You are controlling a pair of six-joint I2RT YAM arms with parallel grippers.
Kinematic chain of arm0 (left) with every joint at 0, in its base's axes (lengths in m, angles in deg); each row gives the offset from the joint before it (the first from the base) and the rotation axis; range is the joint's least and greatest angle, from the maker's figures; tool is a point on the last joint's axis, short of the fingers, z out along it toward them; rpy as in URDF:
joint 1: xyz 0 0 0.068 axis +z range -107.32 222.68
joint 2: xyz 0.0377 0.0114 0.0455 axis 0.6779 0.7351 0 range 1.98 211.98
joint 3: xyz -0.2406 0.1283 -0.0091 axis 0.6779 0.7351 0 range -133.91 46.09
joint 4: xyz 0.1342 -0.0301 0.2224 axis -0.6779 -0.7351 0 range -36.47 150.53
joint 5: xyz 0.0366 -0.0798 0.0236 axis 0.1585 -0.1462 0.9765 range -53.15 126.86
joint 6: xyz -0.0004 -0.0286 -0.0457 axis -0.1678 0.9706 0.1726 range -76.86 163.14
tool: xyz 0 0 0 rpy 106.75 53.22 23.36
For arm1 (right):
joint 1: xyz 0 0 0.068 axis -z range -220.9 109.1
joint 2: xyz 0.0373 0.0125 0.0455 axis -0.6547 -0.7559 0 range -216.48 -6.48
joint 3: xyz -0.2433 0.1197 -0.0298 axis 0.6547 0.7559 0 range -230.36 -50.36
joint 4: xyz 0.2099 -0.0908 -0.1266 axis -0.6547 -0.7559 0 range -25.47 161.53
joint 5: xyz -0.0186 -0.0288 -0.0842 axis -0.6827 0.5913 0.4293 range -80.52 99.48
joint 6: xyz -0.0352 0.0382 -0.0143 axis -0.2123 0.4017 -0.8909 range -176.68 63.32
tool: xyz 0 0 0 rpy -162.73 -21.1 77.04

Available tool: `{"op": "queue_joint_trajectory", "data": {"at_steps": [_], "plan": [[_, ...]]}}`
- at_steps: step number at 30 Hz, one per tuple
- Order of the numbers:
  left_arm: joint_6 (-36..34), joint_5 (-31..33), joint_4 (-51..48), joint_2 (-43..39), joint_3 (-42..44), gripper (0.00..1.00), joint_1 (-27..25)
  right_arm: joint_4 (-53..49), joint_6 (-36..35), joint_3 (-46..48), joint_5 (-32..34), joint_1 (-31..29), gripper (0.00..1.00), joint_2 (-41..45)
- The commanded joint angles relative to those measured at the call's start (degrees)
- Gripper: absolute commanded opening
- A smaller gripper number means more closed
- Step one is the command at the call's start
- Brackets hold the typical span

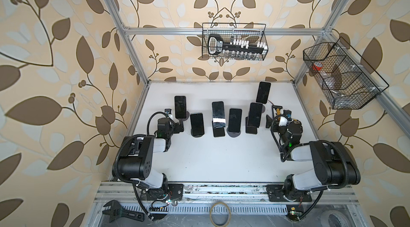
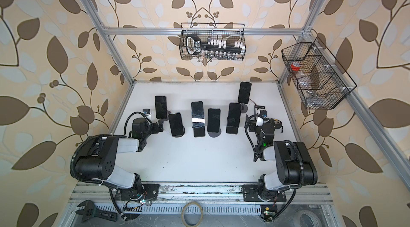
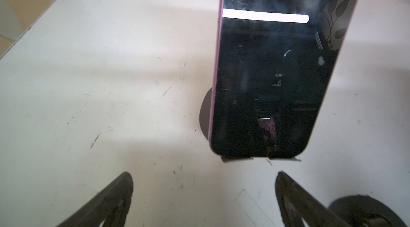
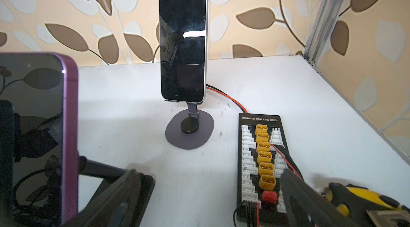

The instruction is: Remove the phone from the phone stand

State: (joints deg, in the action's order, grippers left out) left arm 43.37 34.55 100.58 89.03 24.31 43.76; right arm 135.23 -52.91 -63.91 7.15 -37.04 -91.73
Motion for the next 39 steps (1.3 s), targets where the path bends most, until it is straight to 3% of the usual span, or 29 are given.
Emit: {"op": "queue_joint_trajectory", "data": {"at_steps": [1, 13, 17, 26, 39], "plan": [[0.1, 0.5, 0.5, -1.1, -1.3, 0.99, -0.4, 1.2, 0.0, 0.1, -0.1, -0.2, 1.0, -0.6], [0.5, 1.4, -0.3, -2.1, -1.5, 0.99, -0.4, 1.3, 0.1, 0.2, -0.2, -0.2, 1.0, -0.4], [1.9, 4.5, -9.5, -6.0, -5.4, 0.99, -0.3, -6.9, 0.9, -3.4, 1.5, 0.0, 1.0, 2.1], [2.7, 6.6, -9.3, -11.5, -3.0, 0.99, -0.3, -10.7, 0.5, -4.3, 0.4, 0.3, 1.0, 4.5], [3.7, 10.3, -13.2, -16.3, -7.5, 0.98, -0.3, -17.6, 0.9, -7.0, 1.5, 0.3, 0.99, 9.1]]}}
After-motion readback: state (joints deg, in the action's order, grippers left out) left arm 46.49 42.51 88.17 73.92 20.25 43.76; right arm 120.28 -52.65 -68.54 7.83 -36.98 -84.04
